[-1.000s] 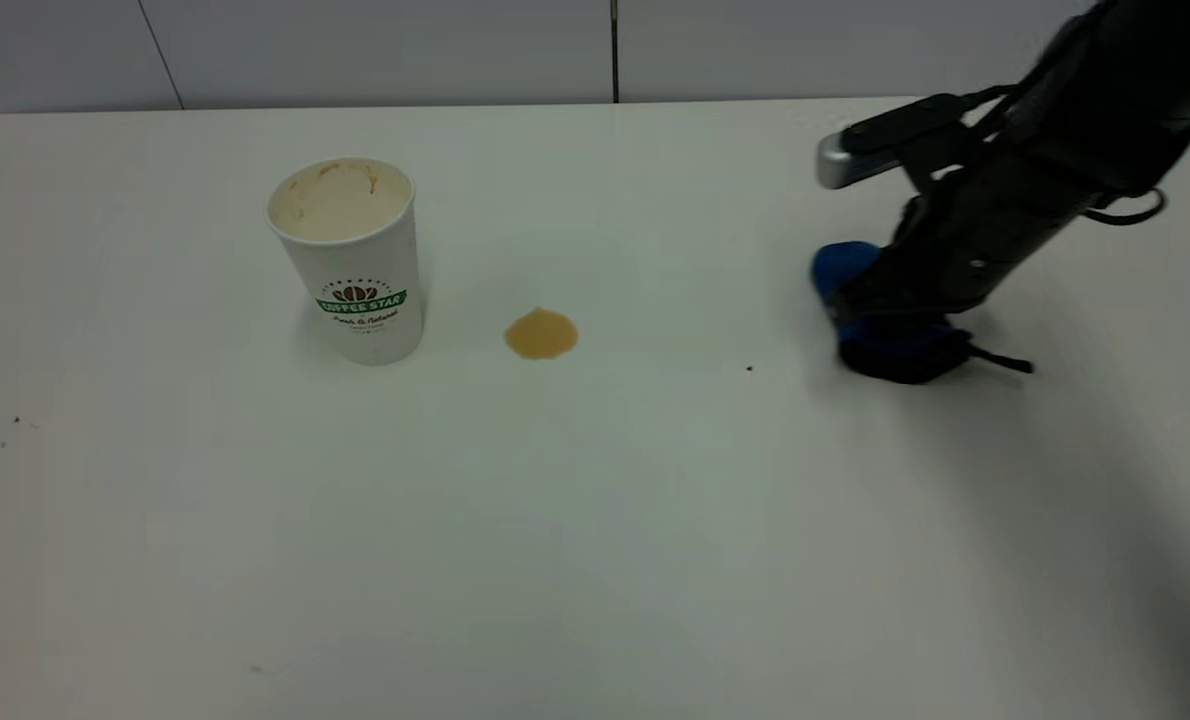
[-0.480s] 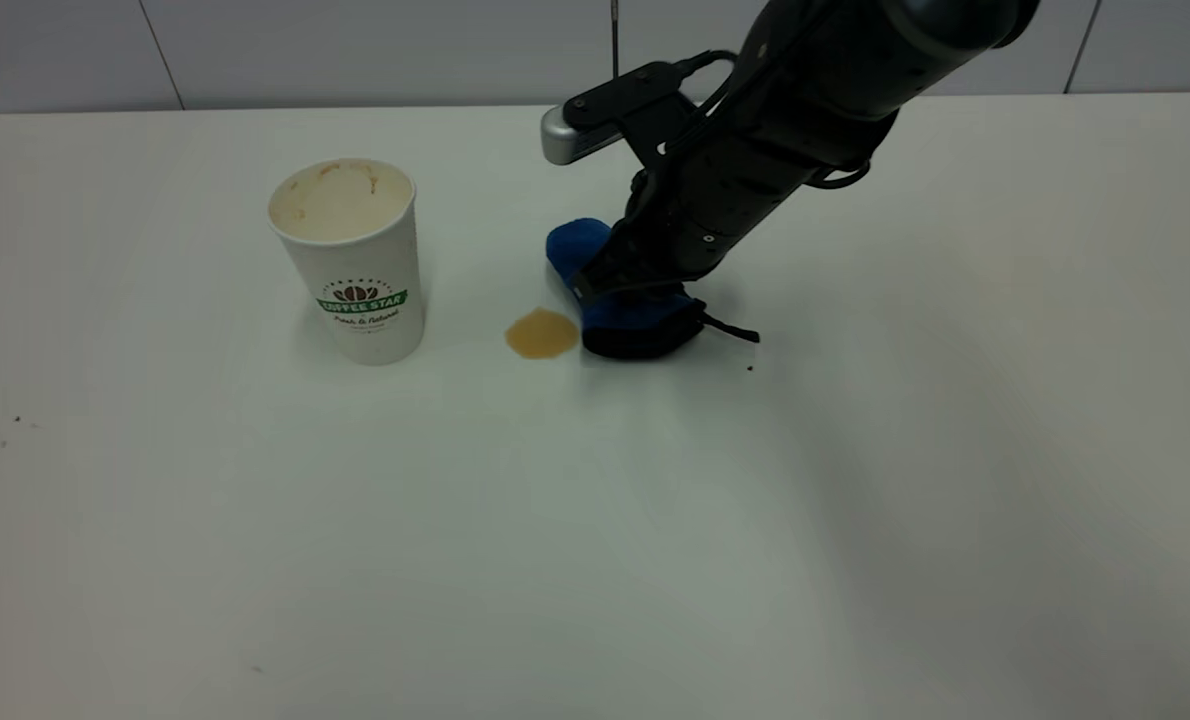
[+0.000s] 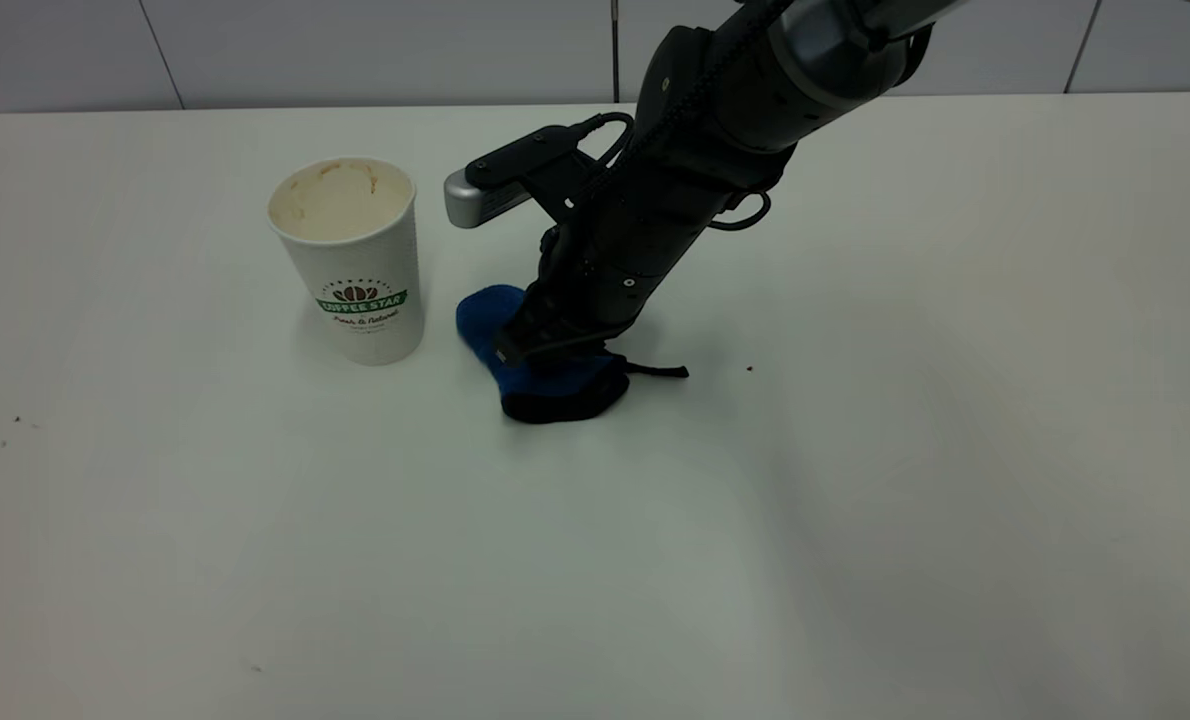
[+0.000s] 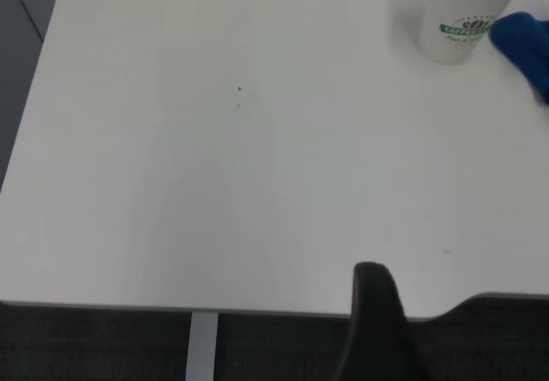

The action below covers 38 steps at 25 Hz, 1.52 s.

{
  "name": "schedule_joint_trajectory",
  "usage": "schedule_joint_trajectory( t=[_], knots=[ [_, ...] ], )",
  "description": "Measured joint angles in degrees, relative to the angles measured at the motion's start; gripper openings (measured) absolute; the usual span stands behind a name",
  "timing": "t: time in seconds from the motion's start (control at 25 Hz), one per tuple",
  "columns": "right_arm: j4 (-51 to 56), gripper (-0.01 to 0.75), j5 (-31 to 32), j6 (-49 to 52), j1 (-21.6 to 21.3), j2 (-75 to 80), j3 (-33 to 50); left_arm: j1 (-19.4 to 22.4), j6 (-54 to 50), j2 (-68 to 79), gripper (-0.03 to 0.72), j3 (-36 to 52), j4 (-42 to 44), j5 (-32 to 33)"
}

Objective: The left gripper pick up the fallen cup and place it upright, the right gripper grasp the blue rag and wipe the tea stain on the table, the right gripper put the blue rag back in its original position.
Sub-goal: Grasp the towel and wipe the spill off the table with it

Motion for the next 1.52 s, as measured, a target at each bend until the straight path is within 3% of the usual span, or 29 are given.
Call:
schedule_joint_trajectory(
  t=[0.24, 0.36, 0.6, 0.8, 0.92, 1.24, 1.52],
  knots=[
    [-6.84, 0.051, 12.03, 0.83, 0.0, -0.41, -0.7, 0.0, 0.0, 0.0, 0.524, 0.0, 0.0, 0.0],
    [-16.27, 0.051, 13.32, 9.28, 0.42, -0.91, -0.81, 0.0, 0.0, 0.0, 0.524, 0.0, 0.0, 0.0],
    [-42.92, 0.051, 4.48, 40.05, 0.79, -1.2, -0.81, 0.0, 0.0, 0.0, 0.524, 0.0, 0.0, 0.0],
    [-52.11, 0.051, -6.84, 56.45, 0.21, -0.06, -0.56, 0.0, 0.0, 0.0, 0.524, 0.0, 0.0, 0.0],
    [-52.82, 0.051, -10.47, 58.17, 0.8, 0.14, -0.32, 0.0, 0.0, 0.0, 0.524, 0.0, 0.0, 0.0],
    [-53.04, 0.051, -12.84, 57.19, 3.41, 0.99, -0.27, 0.0, 0.0, 0.0, 0.524, 0.0, 0.0, 0.0],
    [-53.14, 0.051, -7.01, 53.42, 5.07, 0.81, -0.75, 0.0, 0.0, 0.0, 0.524, 0.0, 0.0, 0.0]
  ],
)
